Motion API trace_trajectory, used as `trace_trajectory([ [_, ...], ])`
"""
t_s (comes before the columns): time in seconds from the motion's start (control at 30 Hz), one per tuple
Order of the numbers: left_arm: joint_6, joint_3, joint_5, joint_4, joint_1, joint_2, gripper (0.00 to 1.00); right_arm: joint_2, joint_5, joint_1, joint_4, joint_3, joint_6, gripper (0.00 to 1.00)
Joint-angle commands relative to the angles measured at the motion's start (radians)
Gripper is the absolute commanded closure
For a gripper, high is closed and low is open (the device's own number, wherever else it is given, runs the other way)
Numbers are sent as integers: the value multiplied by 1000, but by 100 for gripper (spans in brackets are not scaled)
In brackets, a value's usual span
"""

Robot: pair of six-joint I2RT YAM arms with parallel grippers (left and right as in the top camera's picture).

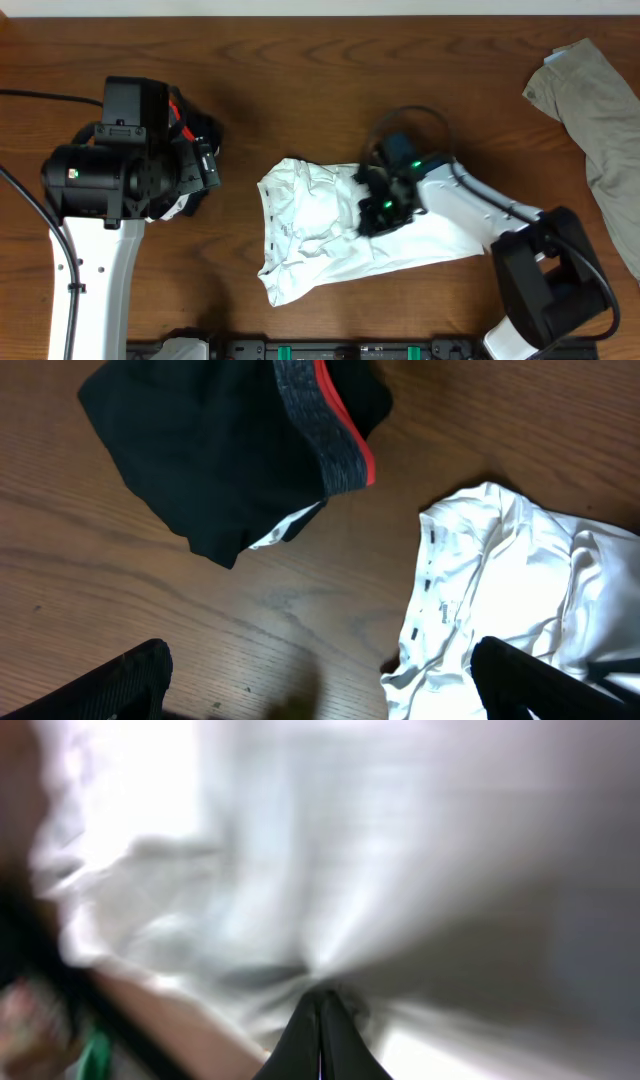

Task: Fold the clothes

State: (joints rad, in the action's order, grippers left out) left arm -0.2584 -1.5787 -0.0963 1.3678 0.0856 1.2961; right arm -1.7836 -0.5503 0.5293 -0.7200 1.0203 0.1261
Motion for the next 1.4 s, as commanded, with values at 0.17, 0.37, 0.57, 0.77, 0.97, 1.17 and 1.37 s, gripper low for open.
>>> trace_trajectory([
  [0.17, 2, -1, -27, 3, -6, 0, 2, 101, -74, 47, -36, 2, -202, 99],
  [0.37, -14, 93, 96, -3, -6, 20, 2, 280, 7, -102, 1, 24, -99, 85],
  [0.57, -70, 354, 309, -151, -6, 58, 2, 386, 203, -327, -95, 27, 95, 45],
  [0.77, -69, 631, 499, -388, 5, 100, 2, 385, 203, -493, -174, 27, 74, 45],
  [0.97, -69, 795, 525, -622, 47, 157, 2, 385, 203, -527, -181, 27, 51, 46],
  [1.17, -37, 846, 556, -774, 91, 254, 2, 385, 203, -527, -181, 27, 48, 47],
  [1.37, 40, 846, 662, -862, 121, 357, 1, 385, 203, -527, -183, 27, 33, 48],
])
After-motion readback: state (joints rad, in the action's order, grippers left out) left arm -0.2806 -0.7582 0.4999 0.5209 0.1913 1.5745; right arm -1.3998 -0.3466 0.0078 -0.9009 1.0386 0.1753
